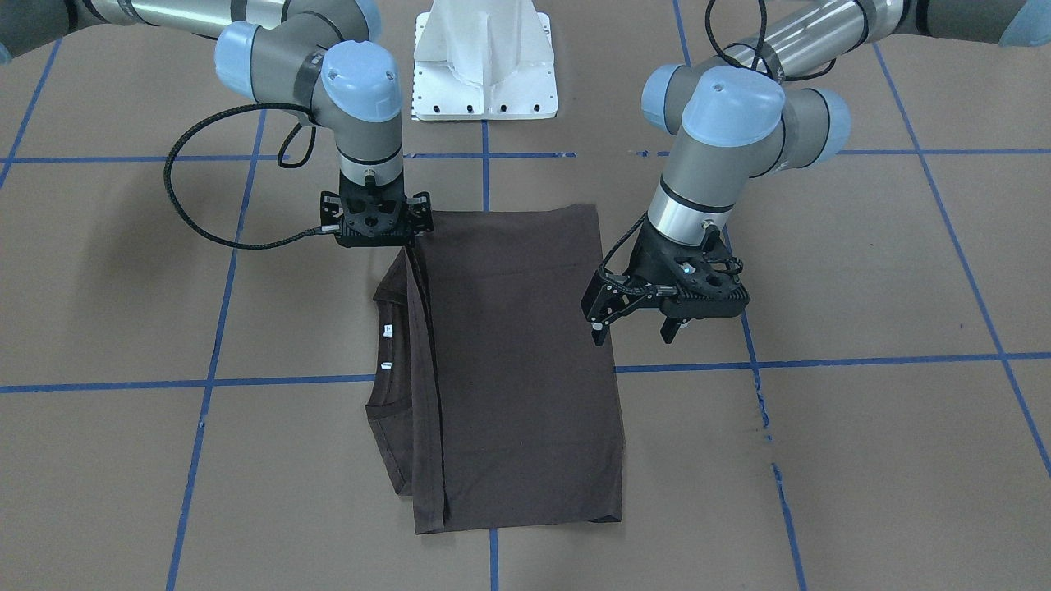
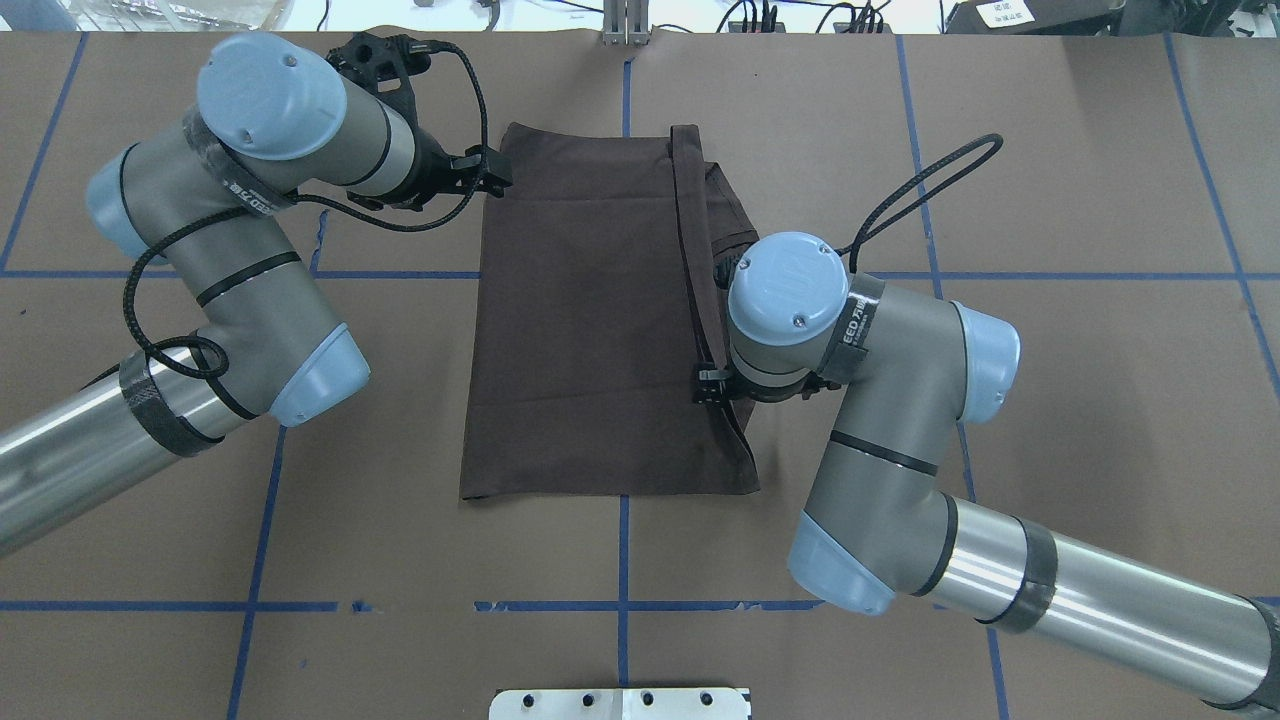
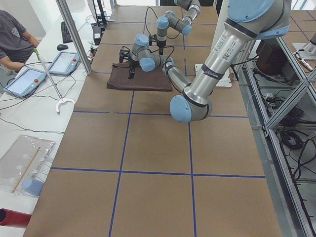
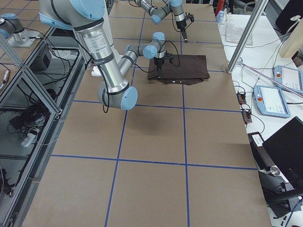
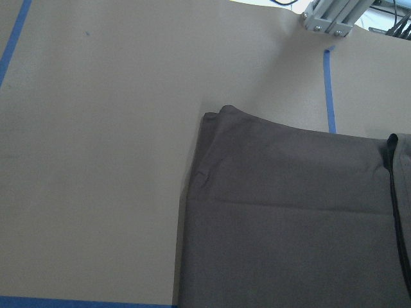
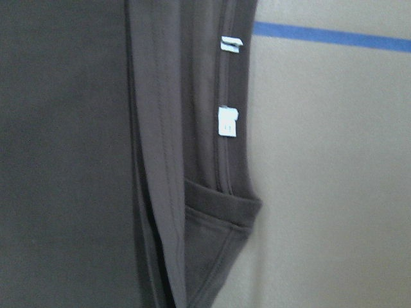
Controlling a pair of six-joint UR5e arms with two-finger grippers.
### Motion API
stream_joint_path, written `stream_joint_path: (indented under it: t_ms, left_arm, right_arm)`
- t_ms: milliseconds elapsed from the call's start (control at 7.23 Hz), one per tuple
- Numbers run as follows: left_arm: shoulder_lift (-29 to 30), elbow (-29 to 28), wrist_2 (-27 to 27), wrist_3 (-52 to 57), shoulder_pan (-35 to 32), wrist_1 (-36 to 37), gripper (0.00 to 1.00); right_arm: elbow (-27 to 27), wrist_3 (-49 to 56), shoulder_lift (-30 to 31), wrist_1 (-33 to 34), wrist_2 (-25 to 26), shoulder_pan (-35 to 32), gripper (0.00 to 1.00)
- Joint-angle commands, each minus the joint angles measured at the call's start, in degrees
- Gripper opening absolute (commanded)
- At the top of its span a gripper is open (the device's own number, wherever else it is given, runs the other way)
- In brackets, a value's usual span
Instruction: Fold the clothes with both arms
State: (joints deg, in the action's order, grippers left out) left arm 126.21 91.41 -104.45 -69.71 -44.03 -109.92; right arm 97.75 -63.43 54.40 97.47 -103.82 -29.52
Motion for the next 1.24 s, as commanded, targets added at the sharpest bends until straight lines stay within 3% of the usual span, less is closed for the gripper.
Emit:
stream_joint_path:
  t_ms: [0,1107]
  left_arm:
    - [-0.09,0.00,0.04,0.19,0.00,0.06,1.00]
    - [0.00,0.09,-0.23,0.36,0.00,-0.03,1.00]
  right_arm:
    - [-8.94,0.85,-4.38,-4.98,0.02,-0.98,1.00]
    - [-11.09,0.86,-2.37,-4.23,-5.86,-2.29,1.00]
